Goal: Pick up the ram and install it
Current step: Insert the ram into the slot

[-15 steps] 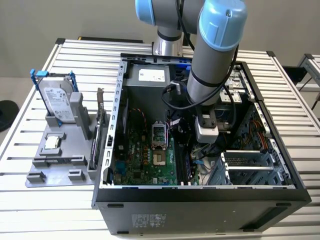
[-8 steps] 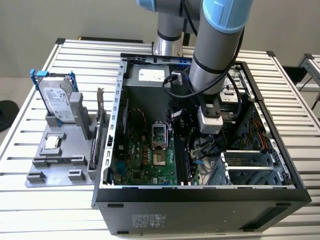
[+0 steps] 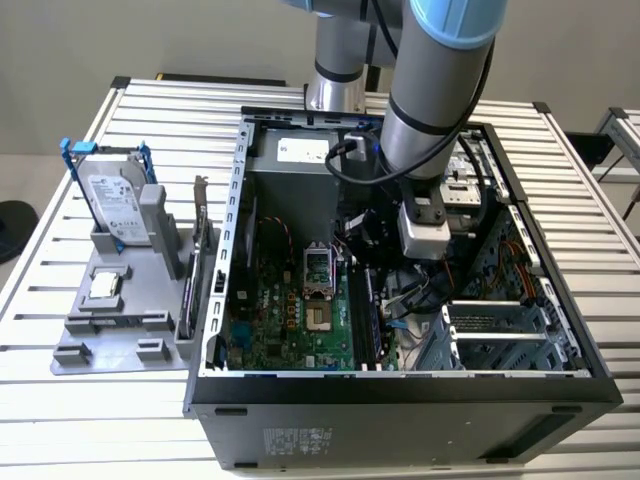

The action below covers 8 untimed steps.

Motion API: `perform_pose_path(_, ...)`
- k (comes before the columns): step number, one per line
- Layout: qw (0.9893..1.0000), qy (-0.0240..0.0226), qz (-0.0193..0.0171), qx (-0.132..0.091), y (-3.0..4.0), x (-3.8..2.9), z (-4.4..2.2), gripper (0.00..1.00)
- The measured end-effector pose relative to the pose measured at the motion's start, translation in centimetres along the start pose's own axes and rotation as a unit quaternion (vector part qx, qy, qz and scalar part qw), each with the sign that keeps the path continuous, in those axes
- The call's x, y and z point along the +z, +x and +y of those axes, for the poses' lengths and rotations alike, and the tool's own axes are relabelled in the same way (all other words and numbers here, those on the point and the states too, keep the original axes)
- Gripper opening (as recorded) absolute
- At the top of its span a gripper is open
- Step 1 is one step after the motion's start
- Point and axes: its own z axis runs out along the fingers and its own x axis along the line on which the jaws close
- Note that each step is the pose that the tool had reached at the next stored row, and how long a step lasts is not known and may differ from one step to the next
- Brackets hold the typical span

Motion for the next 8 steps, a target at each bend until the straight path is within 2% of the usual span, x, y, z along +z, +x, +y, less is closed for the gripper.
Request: perform_pose_path(8, 1.0000, 0.0000, 0.0000, 0.000, -0.01, -0.35, 0.01, 0.00)
